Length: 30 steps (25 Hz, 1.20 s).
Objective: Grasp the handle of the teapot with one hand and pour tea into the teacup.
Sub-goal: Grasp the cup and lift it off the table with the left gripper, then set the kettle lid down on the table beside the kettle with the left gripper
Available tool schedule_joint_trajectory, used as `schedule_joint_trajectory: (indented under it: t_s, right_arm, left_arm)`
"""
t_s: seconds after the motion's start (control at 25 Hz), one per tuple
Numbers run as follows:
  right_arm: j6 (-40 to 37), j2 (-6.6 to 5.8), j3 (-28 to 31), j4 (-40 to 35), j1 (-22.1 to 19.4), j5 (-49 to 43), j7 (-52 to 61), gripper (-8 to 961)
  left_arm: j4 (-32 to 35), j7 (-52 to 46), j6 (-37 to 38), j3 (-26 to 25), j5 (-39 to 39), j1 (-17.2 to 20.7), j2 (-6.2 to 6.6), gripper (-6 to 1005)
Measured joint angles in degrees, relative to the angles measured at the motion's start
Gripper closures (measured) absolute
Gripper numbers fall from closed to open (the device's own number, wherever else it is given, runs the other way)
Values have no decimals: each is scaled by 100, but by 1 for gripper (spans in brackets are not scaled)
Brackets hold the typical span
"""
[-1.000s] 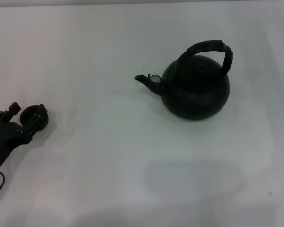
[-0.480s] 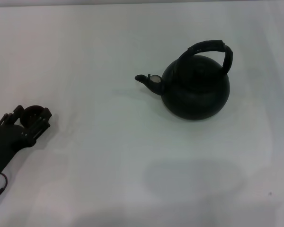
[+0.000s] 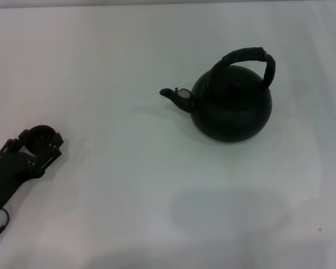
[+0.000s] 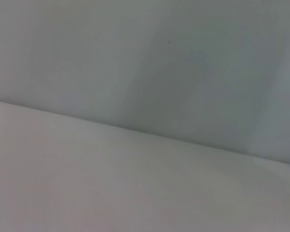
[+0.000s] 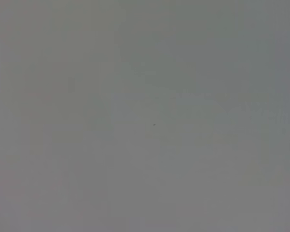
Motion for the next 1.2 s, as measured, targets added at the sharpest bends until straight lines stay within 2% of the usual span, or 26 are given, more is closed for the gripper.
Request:
schedule_joint_trajectory:
  t_s: [0.48,0.72,0.92,1.2]
  right_arm:
    - [-25,0,0,1,-5,1,0,229]
    - [-30,0,4,1,-10,15,0,229]
    - [-30,0,8,1,-4,70,0,229]
    - [-30,-5,9,-7,13,71,0,229]
  left_arm:
    - [14,0,10,0,84,-39,0,165]
    - [24,-1,9,0,140,-57,0,273]
    - [33,0,-132,0,173,-100,0,295]
    - [-20,0,-395,0,498,-387,-10,295]
